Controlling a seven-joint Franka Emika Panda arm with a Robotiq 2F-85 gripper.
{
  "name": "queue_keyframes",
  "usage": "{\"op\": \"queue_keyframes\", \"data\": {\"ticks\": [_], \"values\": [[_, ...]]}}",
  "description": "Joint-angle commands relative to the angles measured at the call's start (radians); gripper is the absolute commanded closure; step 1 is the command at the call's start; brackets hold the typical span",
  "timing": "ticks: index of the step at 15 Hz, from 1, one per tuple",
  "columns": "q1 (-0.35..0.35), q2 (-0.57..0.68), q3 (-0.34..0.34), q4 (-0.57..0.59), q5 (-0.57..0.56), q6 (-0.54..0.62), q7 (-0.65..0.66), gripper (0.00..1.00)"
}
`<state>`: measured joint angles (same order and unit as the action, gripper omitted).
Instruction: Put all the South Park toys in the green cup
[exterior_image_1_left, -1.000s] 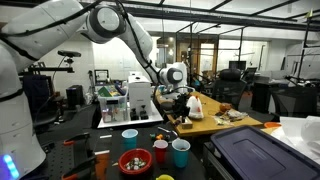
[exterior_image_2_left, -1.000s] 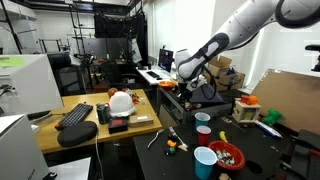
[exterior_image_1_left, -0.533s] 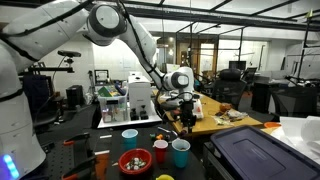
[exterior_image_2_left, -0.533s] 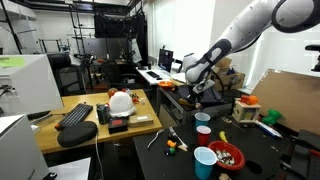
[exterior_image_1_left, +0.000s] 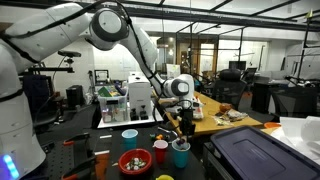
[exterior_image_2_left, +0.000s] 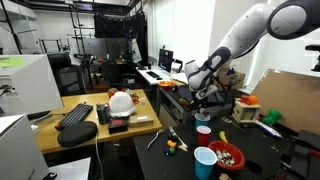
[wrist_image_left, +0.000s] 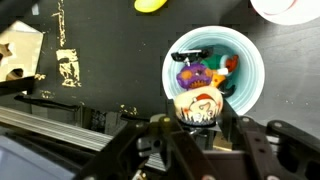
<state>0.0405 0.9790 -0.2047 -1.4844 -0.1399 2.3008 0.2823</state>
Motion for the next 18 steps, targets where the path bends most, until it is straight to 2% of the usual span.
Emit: {"op": "queue_keyframes", "data": {"ticks": [1, 6, 7, 8, 12, 18], "values": [[0.022, 0.001, -0.018, -0.013, -0.022, 0.01, 0.037, 0.8], [0.029, 0.003, -0.025, -0.013, -0.029, 0.016, 0.045, 0.8], [0.032, -0.001, -0.028, -0.018, -0.031, 0.02, 0.049, 0.3], [0.034, -0.002, -0.029, -0.02, -0.032, 0.024, 0.051, 0.29], [0.062, -0.022, -0.044, -0.043, -0.054, 0.064, 0.074, 0.01], [0.104, -0.081, -0.008, -0.102, -0.075, 0.168, 0.028, 0.0]]}}
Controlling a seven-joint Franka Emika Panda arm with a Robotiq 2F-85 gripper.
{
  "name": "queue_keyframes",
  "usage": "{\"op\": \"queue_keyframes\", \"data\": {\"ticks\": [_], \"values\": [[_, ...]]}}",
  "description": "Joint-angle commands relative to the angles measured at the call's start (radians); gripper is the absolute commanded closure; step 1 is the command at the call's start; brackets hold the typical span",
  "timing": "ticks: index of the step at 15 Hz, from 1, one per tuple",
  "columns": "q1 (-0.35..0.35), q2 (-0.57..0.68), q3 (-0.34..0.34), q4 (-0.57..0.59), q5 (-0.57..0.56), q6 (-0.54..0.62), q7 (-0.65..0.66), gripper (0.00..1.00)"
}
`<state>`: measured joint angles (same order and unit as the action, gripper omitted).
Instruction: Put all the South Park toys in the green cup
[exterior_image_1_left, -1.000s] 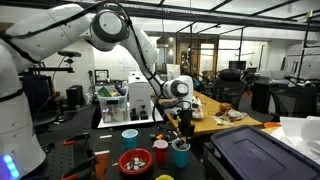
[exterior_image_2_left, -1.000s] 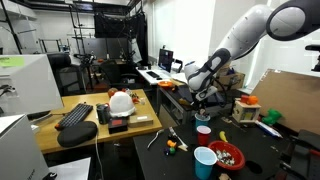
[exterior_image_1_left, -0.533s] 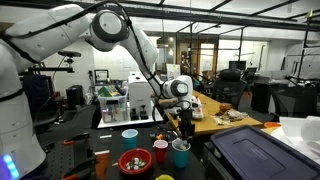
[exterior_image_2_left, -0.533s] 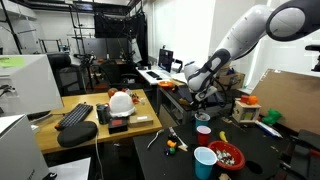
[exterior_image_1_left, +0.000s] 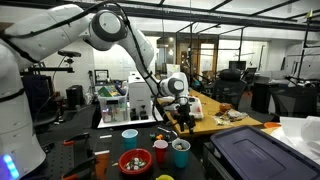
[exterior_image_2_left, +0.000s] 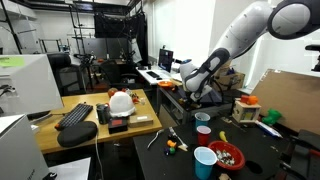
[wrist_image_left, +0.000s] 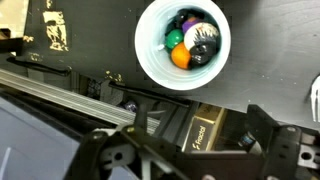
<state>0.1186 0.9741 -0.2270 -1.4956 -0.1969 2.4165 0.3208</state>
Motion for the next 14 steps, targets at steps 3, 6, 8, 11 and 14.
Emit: {"op": "queue_keyframes", "data": {"ticks": [3, 6, 8, 11, 14], "values": [[0.041, -0.103, 0.047, -0.122, -0.006, 0.083, -0.031, 0.0], [0.032, -0.129, 0.102, -0.147, 0.019, 0.088, -0.064, 0.0], [0.021, -0.139, 0.145, -0.16, 0.04, 0.093, -0.102, 0.0], [0.007, -0.136, 0.208, -0.156, 0.067, 0.098, -0.172, 0.0], [0.012, -0.118, 0.251, -0.134, 0.083, 0.09, -0.213, 0.0]]}}
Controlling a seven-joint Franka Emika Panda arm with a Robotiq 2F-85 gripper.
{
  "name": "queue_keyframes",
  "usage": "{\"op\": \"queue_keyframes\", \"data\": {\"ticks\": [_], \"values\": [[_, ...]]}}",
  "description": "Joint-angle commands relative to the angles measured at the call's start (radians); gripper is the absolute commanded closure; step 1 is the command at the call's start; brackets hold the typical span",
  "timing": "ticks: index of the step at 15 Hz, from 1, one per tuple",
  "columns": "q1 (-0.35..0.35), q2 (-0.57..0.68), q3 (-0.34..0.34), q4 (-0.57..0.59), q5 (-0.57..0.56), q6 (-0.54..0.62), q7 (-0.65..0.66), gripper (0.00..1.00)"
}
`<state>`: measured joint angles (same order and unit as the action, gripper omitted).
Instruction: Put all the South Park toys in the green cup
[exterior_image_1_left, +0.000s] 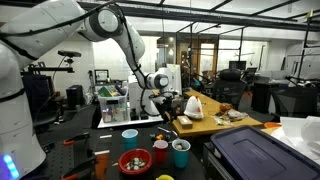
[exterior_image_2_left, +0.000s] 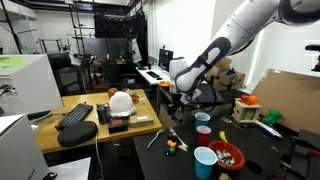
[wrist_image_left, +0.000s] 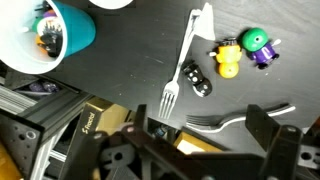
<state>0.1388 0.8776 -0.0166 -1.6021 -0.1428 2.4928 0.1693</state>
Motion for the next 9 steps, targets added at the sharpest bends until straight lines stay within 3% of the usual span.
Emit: {"op": "queue_keyframes", "data": {"ticks": [1, 4, 9], "values": [[-0.01, -0.015, 0.057, -0.022, 0.035, 0.01, -0.082, 0.0], [0.002, 0.007, 0.089, 0.002, 0.038, -0.006, -0.122, 0.0], [0.059, 0.044, 0.077, 0.052, 0.034, -0.035, -0.067, 0.0]]}}
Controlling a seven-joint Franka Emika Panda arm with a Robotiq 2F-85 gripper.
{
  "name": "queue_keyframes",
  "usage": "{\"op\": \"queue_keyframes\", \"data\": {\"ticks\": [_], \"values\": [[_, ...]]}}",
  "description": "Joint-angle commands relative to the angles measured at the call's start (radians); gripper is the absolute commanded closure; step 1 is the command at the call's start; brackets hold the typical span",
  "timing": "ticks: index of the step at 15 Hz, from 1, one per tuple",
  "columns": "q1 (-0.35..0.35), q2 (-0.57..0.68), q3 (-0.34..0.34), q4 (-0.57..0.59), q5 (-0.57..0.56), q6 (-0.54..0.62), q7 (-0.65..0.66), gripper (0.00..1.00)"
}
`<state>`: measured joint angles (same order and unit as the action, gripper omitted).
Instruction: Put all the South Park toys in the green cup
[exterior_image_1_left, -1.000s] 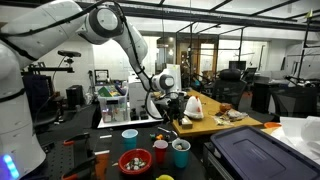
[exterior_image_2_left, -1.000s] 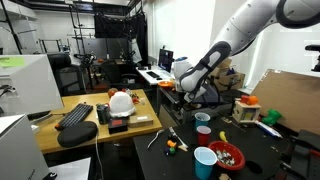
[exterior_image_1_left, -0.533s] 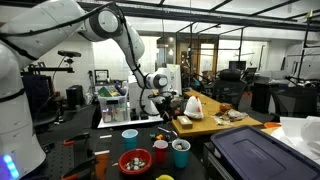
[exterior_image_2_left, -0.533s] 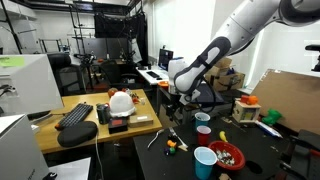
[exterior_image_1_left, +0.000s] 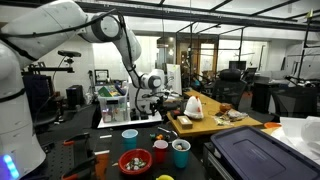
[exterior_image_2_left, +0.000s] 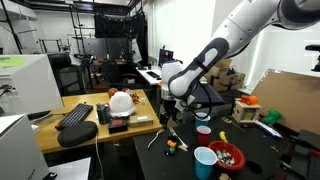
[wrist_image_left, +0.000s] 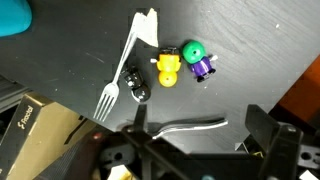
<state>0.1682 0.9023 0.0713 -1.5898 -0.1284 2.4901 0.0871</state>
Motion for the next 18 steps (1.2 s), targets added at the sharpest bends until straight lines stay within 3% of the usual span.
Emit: {"op": "queue_keyframes", "data": {"ticks": [1, 5, 9, 18], "values": [[0.039, 0.028, -0.013, 0.05, 0.02, -0.037, 0.024, 0.0], [0.064, 0.059, -0.026, 0.08, 0.016, -0.048, 0.054, 0.0], [0.057, 0.091, -0.011, 0.086, 0.002, -0.048, -0.011, 0.0], [0.028, 0.135, 0.055, 0.076, -0.048, -0.047, -0.331, 0.0]]}}
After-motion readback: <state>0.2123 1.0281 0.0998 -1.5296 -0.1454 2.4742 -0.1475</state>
